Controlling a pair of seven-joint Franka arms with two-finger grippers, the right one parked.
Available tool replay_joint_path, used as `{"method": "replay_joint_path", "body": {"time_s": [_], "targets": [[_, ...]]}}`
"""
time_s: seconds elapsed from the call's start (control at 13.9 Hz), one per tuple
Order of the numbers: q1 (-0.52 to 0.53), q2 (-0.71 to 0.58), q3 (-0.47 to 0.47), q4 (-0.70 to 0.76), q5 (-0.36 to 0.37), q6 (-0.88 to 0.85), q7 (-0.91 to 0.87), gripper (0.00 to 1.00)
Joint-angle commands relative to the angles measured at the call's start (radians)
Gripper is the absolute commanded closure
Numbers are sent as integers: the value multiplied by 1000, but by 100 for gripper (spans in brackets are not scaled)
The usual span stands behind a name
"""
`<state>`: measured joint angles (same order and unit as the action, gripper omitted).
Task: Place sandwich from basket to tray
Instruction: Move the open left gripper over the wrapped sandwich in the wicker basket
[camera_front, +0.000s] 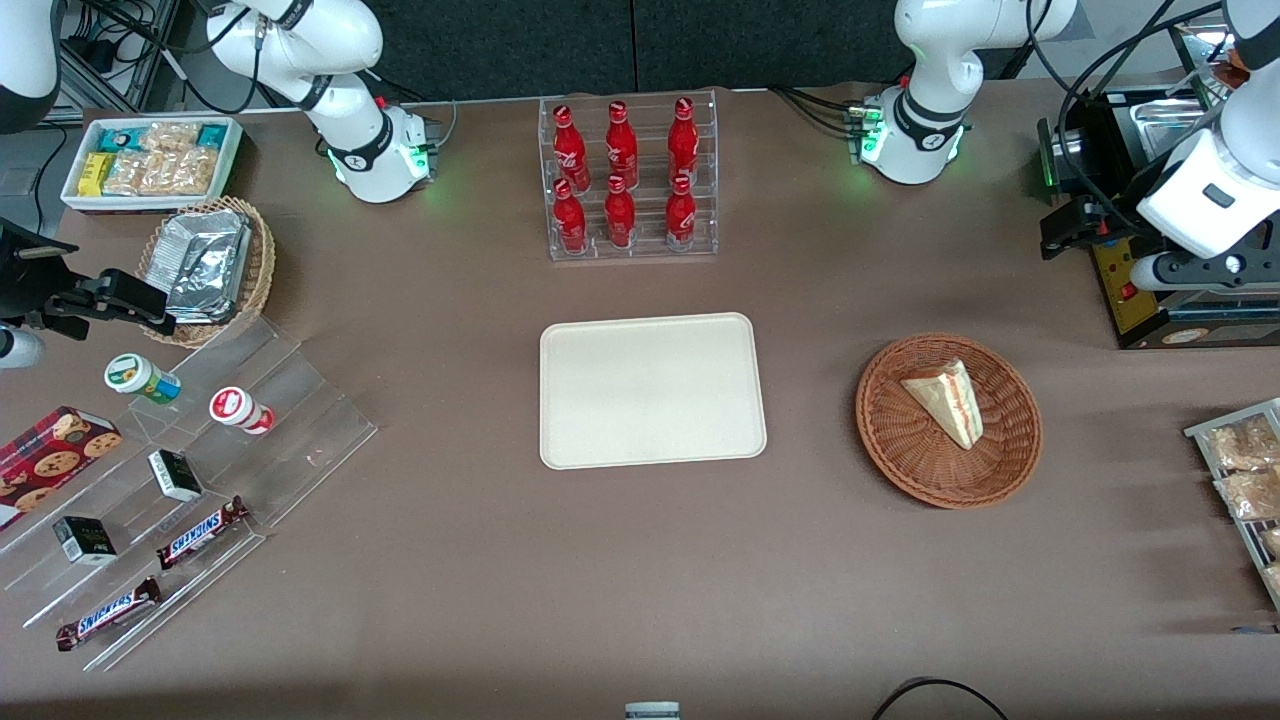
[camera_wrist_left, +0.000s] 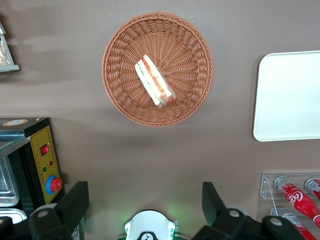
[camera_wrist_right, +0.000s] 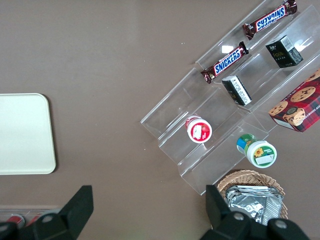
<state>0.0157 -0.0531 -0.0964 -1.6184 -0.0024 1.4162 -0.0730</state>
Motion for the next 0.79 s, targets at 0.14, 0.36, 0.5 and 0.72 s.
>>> {"method": "replay_joint_path", "body": {"time_s": [0.14,0.36,0.5,0.72], "targets": [[10,42,-9,32,10,-36,15,0],[-5,68,-3,-26,25,1,-5,0],[-5,61,18,-130,25,102,-33,0],[-5,30,21,-334,25,368,-198,0]]}}
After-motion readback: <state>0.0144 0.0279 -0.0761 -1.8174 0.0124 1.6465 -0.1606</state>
